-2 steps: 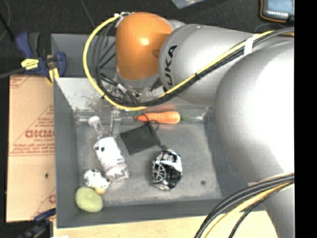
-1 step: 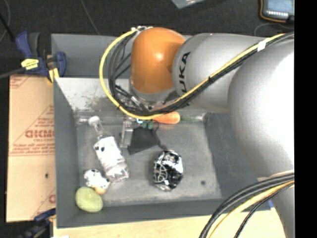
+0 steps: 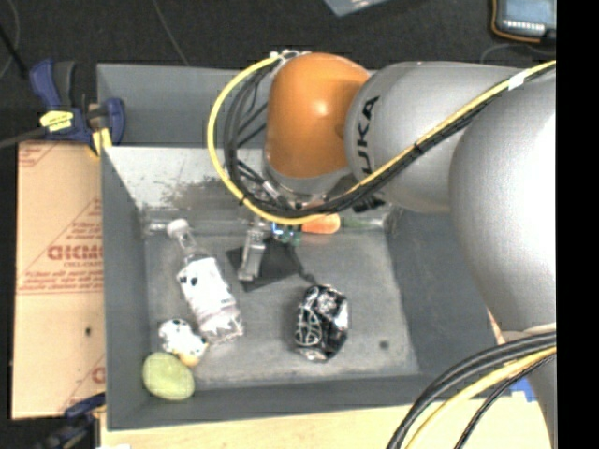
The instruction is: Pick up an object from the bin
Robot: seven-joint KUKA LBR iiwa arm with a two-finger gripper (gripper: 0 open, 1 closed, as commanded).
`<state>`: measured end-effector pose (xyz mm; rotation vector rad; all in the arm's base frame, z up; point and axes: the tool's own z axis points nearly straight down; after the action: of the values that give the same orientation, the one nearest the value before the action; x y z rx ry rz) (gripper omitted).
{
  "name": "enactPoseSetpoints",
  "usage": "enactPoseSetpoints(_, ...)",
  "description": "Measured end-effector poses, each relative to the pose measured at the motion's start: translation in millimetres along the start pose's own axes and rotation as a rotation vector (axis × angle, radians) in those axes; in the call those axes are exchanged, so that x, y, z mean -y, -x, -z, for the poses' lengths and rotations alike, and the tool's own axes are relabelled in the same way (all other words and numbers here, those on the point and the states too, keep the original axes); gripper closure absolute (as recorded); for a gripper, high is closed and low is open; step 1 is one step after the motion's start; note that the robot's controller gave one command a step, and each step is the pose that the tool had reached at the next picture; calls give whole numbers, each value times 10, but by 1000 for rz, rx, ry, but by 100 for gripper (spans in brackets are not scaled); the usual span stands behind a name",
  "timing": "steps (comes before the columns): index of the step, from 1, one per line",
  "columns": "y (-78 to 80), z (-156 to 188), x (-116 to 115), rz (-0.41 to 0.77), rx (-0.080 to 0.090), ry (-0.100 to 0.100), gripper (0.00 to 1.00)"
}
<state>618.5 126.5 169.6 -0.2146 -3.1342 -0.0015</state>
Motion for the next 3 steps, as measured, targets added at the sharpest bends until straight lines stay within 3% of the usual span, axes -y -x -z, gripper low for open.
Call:
enactPoseSetpoints(1, -85, -148, 168, 17, 7, 2, 0)
enactPoseSetpoints(2, 198, -415, 566, 35, 7, 2, 0)
enactPoseSetpoints(3, 220, -830, 705, 8, 13, 0, 0)
